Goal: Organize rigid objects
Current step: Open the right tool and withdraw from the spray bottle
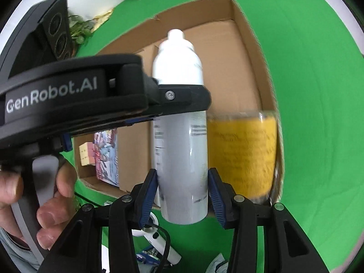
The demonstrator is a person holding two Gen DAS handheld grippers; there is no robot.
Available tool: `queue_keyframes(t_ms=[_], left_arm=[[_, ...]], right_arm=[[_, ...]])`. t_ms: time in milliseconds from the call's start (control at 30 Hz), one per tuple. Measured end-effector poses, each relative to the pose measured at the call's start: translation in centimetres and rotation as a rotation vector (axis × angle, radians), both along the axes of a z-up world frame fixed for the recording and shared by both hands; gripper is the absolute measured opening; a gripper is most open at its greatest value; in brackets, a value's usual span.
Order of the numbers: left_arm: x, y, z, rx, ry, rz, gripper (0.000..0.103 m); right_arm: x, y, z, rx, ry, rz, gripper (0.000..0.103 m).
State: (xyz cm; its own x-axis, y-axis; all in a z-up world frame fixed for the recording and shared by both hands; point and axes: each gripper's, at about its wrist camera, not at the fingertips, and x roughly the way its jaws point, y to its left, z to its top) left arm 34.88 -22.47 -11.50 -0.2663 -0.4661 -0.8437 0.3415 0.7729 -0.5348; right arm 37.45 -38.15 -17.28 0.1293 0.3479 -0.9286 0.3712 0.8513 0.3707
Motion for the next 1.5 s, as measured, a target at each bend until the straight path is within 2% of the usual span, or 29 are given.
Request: queue_keyframes(t_ms=[33,67,100,167,200,400,467,567,633,733,867,1067,1233,1333,1500], left_arm=[[-0.1,0.2,0.6,0.019,-0.031,-0.001,0.048],[-0.4,0.8,1.9,0.014,-0.077,-0.004,0.048],[-0.6,1.0,2.8,0.004,-0.102,-0.006,0.051],[-1.2,2.4,5.3,-0.007,-0.183,-0.002,0.059],[-1.7,3.4,6.7,0.001,-0.229,0.006,0.065],[-5.6,10.3,12.0,0.079,-0.421,0.068,0.066],[-8.1,13.2,14.2,0.115,-0.528,0.121,0.066],[-11.4,15.8,17.1,0.121,-0.665,0.205,0.067],[-13.4,17.5,18.7,0.132,-0.731,0.265,0.083],[-15.2,19.2,19.6,0.161,-0.772,0.316,0.083],[-16.4,20.3,19.9,0.242,-0.827,0.292,0.083],[-17.4,22.0,20.5,0.161,-0.876,0.262,0.083],[-18.6,24.4,20.4,0.127,-0.888,0.263,0.083],[-18.7,25.6,19.0,0.132,-0.840,0.245,0.083],[-18.8,28.3,17.6,0.151,-0.842,0.266,0.083]], right_arm=[[-0.3,-0.2,0.3,-0.007,-0.006,-0.018,0.045],[-0.5,-0.4,0.7,-0.010,-0.015,-0.028,0.052],[-0.9,-0.4,1.7,-0.022,-0.032,-0.038,0.064],[-2.2,-0.7,3.2,-0.065,-0.076,-0.054,0.076],[-2.9,-1.1,3.9,-0.076,-0.089,-0.057,0.076],[-6.5,-0.8,6.7,-0.140,-0.126,-0.035,0.077],[-8.0,-0.1,8.4,-0.173,-0.150,-0.009,0.085],[-9.6,2.7,11.5,-0.221,-0.190,0.032,0.094],[-11.3,4.6,14.0,-0.235,-0.242,0.065,0.098],[-12.8,7.9,15.6,-0.272,-0.282,0.126,0.101],[-14.9,10.3,17.1,-0.314,-0.276,0.144,0.101],[-17.2,13.4,21.2,-0.441,-0.352,0.168,0.102],[-18.4,16.0,22.6,-0.521,-0.341,0.119,0.102],[-19.2,17.7,23.2,-0.581,-0.327,0.117,0.102],[-20.1,19.3,24.1,-0.630,-0.330,0.103,0.102]])
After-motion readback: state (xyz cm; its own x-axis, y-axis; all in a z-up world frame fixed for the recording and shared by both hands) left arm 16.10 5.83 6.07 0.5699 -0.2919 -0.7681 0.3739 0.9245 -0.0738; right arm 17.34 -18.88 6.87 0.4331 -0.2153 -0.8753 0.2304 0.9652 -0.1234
